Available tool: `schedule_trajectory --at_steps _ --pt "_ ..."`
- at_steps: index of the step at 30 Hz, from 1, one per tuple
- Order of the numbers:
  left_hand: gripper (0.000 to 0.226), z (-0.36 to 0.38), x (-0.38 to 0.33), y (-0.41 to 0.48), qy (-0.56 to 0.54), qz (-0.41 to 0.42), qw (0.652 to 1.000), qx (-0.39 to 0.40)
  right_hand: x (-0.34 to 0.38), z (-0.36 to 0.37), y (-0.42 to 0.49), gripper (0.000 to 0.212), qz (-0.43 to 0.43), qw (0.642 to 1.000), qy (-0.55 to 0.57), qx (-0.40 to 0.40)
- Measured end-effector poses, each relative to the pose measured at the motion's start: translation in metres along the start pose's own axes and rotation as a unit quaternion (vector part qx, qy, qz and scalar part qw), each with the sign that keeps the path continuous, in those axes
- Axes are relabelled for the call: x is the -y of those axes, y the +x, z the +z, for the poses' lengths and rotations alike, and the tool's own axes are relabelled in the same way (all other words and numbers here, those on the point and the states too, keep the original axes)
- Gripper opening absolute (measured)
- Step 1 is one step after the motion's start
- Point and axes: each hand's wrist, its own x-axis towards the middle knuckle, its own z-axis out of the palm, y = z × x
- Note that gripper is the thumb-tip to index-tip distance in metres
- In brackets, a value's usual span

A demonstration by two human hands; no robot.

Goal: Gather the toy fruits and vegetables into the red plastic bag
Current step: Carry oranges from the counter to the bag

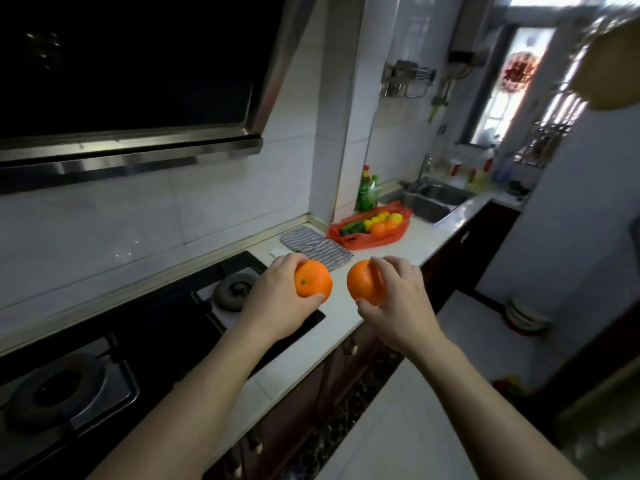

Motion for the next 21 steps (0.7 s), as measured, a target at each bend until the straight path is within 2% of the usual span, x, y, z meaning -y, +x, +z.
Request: schedule_trajectory --at_steps 8,13,21 --pt "0.058 0.051 0.001 0.105 -0.012 0.047 0.998 0.04 -0.052 0.012 0.069 0.069 0.059 0.998 -0.029 -0.019" --pt "0.076 0.083 -0.003 0.151 0.002 0.065 0.995 0.069 -0.084 0.016 0.094 0.071 0.088 0.995 -0.032 -0.022" --pt "0.073 0.139 -0.033 0.209 0.031 0.078 0.992 0.09 -0.16 0.018 0.134 0.073 0.114 0.993 -0.01 -0.022"
